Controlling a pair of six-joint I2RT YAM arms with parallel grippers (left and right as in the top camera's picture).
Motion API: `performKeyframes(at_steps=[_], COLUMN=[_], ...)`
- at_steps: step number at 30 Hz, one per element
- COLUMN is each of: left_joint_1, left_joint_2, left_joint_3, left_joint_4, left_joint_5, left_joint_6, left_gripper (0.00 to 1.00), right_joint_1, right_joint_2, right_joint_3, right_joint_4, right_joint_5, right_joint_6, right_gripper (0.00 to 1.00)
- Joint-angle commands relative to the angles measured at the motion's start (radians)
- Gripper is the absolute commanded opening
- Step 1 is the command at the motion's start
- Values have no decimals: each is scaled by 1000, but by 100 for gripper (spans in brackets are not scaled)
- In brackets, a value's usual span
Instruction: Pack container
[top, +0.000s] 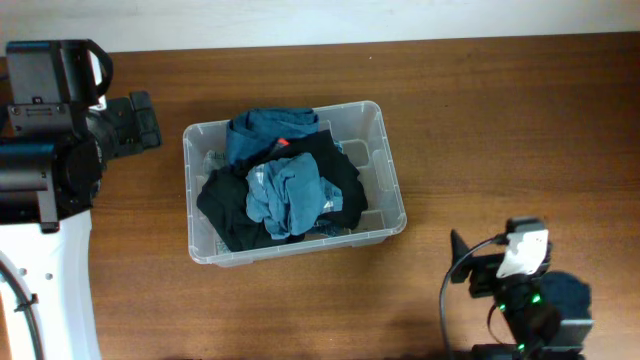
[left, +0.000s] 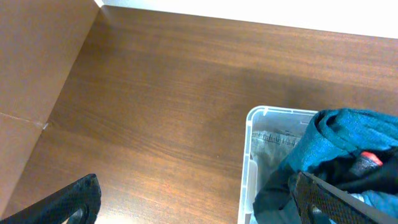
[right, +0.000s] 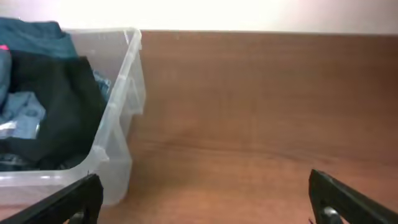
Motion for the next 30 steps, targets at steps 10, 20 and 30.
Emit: performKeyframes(at_steps=[10,20,30], left_joint_1=[3,3,3], left_joint_2=[0,0,0], left_joint_3=[-1,-1,-1], left_joint_4=[4,4,4], left_joint_5=[-10,-10,-10], left_joint_6=[4,4,5], left_gripper=[99,99,99], right_joint_1=[-11,-11,-11], right_joint_2=[-210,-209,-209], right_joint_3=[-303,-303,-303], right_joint_4=[76,77,77], right_joint_5=[-25,-24,-24], right_joint_6=[-6,-6,-6], right_gripper=[98,98,99])
